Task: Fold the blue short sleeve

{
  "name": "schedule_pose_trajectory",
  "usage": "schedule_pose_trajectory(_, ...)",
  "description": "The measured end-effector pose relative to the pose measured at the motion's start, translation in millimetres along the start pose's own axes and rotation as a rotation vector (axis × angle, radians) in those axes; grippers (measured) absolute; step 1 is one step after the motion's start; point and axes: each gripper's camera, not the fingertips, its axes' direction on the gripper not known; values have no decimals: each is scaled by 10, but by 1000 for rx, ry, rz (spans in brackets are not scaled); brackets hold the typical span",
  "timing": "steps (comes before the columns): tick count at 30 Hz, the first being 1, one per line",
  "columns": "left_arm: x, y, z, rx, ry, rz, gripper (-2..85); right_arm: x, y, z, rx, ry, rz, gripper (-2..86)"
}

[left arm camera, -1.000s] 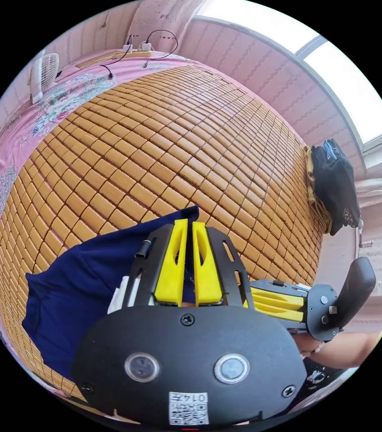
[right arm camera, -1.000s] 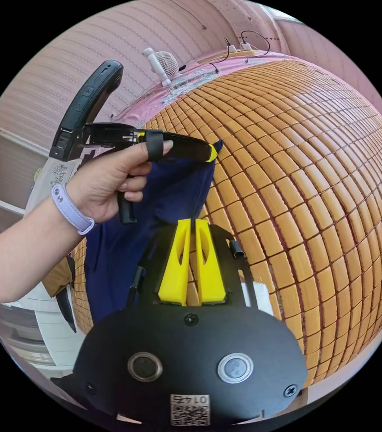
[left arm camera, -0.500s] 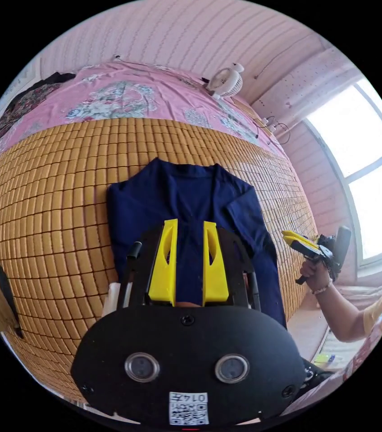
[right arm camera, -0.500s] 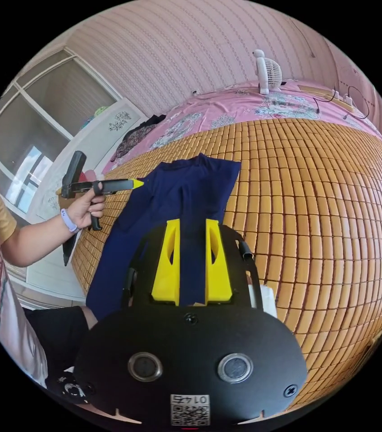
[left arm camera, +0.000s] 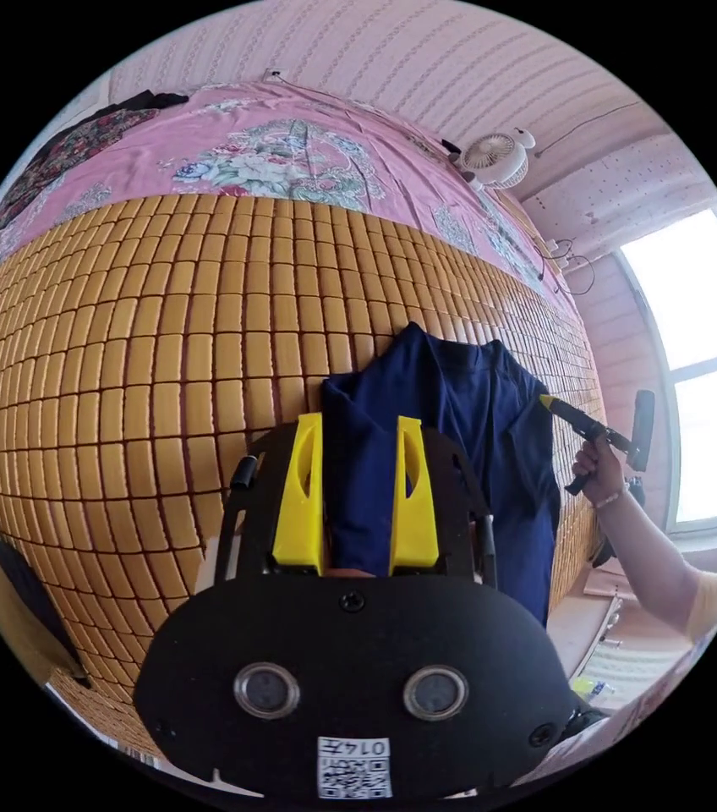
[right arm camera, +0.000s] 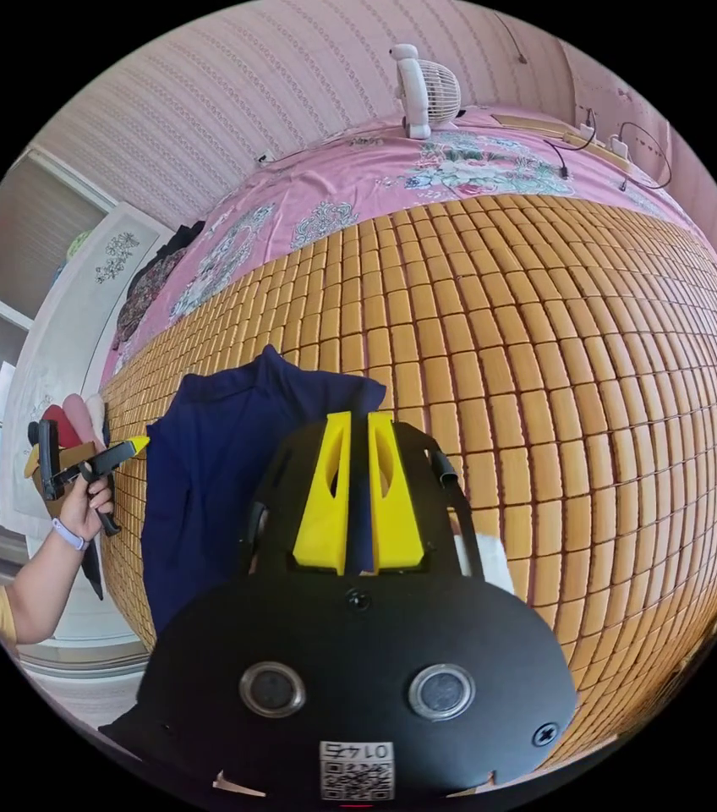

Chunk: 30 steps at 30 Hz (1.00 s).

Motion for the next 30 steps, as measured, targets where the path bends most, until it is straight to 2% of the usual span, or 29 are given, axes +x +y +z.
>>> schedule_pose_trajectory(2, 35, -30, 27, -74, -181, 39, 62, -58, -34, 15, -32, 22, -35, 16)
schedule_pose_trajectory(6, 107, 0, -52, -88, -243, 127, 38, -127, -94, -15, -66, 35, -74, 4)
schedule_pose_trajectory(9, 170, 46, -212, -23, -306, 170, 24, -168, -132, -117, -31, 23, -80, 1)
schedule_pose_trajectory(15, 199, 222, -918, 157, -196, 195, 15, -265, -129, -496, 87, -36, -98, 1)
schedule_pose_trajectory(22, 410, 1295, -1852, 261, -82, 422, 18, -425, 543, -1266, 202, -153, -241, 1)
schedule_pose_trajectory(25, 343, 2034, -2022, 233, 21, 463, 22, -414, 1113, -1501, 201, -169, -276, 2)
schedule_pose_trajectory(30, 24, 3233, -1767, 38, 137, 244, 32, -327, 2195, -1504, 44, -278, -245, 3)
